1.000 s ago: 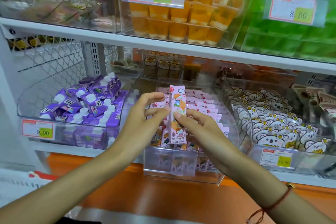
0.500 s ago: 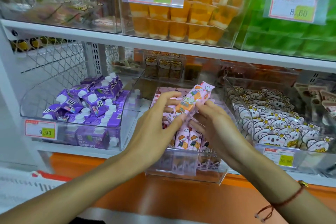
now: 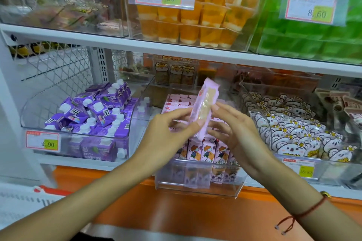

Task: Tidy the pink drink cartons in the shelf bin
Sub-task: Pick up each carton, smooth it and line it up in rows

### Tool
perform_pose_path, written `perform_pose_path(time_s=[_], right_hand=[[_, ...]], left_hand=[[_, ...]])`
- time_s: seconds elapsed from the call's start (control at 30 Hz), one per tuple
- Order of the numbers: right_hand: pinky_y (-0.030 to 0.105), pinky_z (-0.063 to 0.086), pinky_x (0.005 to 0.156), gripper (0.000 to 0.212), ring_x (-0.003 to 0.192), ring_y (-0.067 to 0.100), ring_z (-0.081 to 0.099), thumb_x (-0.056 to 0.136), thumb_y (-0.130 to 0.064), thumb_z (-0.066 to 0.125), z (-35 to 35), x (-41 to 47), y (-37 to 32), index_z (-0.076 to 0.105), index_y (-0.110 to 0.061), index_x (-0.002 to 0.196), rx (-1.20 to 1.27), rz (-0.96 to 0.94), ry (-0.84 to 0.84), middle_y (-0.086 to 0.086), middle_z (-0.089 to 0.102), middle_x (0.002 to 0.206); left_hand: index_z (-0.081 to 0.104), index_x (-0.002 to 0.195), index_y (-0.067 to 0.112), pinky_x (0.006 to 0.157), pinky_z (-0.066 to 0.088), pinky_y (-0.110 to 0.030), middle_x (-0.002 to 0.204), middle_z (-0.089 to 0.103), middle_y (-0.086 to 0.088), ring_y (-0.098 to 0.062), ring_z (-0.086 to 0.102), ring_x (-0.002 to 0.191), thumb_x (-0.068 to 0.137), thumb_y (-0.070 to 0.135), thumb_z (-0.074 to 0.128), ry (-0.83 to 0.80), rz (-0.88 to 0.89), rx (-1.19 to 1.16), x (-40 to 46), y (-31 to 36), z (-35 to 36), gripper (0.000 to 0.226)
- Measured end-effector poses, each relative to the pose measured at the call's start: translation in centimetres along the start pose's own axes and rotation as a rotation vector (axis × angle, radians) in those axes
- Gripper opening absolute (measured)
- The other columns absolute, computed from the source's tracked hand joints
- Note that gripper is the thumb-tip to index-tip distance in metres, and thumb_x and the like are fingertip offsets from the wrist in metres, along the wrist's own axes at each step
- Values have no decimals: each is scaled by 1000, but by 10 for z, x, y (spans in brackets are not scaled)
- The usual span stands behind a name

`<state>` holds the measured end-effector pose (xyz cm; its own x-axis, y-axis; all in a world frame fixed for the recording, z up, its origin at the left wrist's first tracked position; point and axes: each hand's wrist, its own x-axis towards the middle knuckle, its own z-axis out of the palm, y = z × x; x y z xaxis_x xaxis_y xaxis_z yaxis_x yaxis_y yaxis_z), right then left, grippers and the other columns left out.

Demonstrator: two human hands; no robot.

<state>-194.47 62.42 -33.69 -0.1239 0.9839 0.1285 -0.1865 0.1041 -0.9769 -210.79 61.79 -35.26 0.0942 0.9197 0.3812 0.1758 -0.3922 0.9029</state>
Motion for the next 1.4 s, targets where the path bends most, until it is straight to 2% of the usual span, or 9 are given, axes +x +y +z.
perform_pose_path(time_s=[0.07, 0.23, 0.37, 0.63, 0.83, 1.0, 1.13, 1.27, 1.4], right_hand=[[20, 54, 66, 30, 68, 10, 63, 87, -28, 65, -2, 1, 1, 67, -12, 112, -23, 55, 19, 1, 71, 88], [18, 50, 51, 38, 55, 11, 56, 80, -35, 72, 2, 2, 3, 64, -9, 106, -56, 130, 114, 9, 66, 78], [26, 53, 67, 39, 64, 16, 59, 79, -33, 73, 2, 2, 2, 61, -12, 109, -123, 66, 129, 15, 69, 83], [28, 49, 91, 41, 108, 15, 64, 72, -14, 71, -4, -2, -2, 61, -23, 111, -160, -123, -134, -3, 69, 110], [29, 47, 95, 59, 114, 10, 59, 71, -20, 72, -4, -4, -1, 55, -28, 127, -251, -159, -108, -2, 66, 118], [16, 51, 82, 45, 103, 3, 61, 82, -12, 70, 6, -7, 7, 55, -28, 121, -330, -202, -66, -6, 64, 114], [22, 50, 90, 25, 107, 6, 61, 85, -17, 67, 3, -5, 7, 66, -25, 109, -342, -176, -34, -9, 66, 116], [16, 51, 78, 21, 92, 6, 68, 89, -21, 63, -10, 1, 4, 68, -24, 108, -172, -69, 43, -10, 73, 97], [19, 55, 64, 22, 66, 11, 68, 89, -26, 60, -16, 6, 0, 67, -12, 105, 63, 21, 106, 1, 74, 84]], left_hand=[[71, 99, 33, 71, 56, -16, 74, 72, 21, 4, 67, 71, 83, 37, 67, -73, -191, -182, 0, 3, 1, 18], [75, 93, 17, 60, 57, -22, 90, 76, 0, -9, 73, 79, 85, 33, 64, -193, -541, -504, 3, 4, 4, 21], [72, 90, 20, 58, 57, -23, 86, 76, 3, -8, 72, 75, 89, 29, 60, -232, -594, -524, 6, 3, 5, 15], [58, 125, 27, 94, 44, -8, 121, 65, 15, 6, 59, 111, 90, 8, 62, -200, -166, -139, 2, 4, -13, 40], [58, 122, 19, 90, 48, -12, 119, 66, 10, 3, 62, 107, 87, 13, 66, -134, -155, -141, 2, 3, -8, 36], [60, 112, 18, 96, 51, -34, 110, 71, 3, -10, 69, 100, 70, 35, 74, -3, -262, -279, 6, -2, -5, 48], [44, 130, 24, 89, 52, -22, 122, 61, 12, 3, 64, 101, 59, 34, 78, 126, -207, -280, 8, -2, -11, 80], [48, 129, 33, 87, 51, -14, 127, 57, 16, 4, 57, 113, 78, 20, 74, 37, -78, -165, 7, 0, -20, 59], [58, 117, 26, 84, 52, -14, 122, 58, 5, -1, 63, 101, 81, 2, 72, -106, 45, -57, -2, 0, -12, 46]])
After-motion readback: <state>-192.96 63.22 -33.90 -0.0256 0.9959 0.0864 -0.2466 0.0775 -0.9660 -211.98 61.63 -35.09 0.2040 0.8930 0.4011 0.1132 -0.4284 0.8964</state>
